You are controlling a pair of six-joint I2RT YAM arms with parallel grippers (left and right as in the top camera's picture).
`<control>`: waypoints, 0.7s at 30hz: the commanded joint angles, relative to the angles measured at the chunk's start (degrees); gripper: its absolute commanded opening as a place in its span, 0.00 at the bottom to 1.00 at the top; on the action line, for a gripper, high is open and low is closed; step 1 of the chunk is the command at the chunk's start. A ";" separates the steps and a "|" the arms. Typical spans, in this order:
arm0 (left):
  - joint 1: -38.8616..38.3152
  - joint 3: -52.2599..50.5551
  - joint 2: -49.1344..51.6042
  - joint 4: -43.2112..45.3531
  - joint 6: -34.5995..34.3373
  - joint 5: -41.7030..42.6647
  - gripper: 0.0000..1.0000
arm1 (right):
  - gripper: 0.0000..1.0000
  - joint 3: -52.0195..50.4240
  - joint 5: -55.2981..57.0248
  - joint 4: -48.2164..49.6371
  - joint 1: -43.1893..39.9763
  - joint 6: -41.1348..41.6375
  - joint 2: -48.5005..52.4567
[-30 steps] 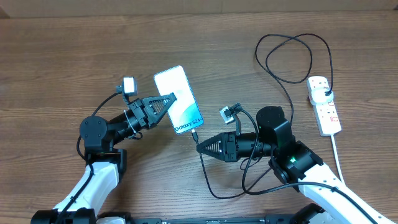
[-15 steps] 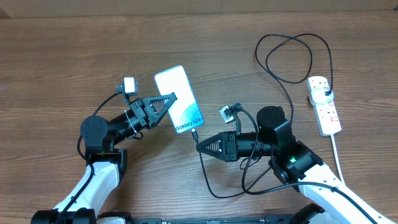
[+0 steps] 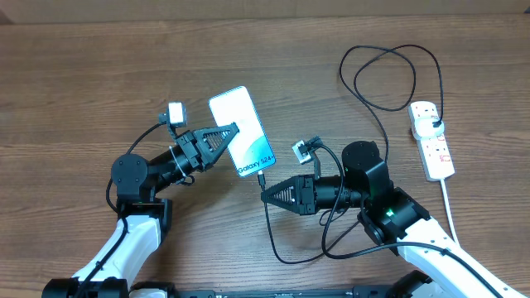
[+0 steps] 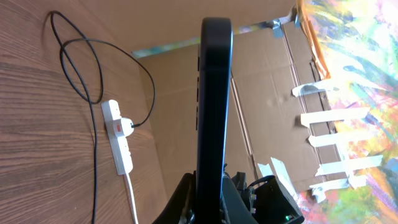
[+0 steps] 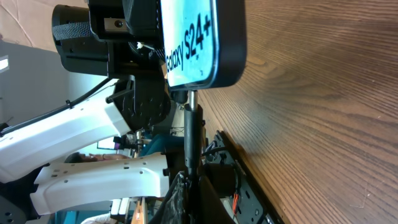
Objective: Plug charger to phone and switch on socket
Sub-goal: 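Hold the plug against the port while the left gripper holds the phone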
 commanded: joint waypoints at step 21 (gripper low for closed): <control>-0.66 1.81 0.07 0.87 1.31 1.60 0.04 | 0.04 -0.31 -0.15 0.31 0.74 0.87 0.28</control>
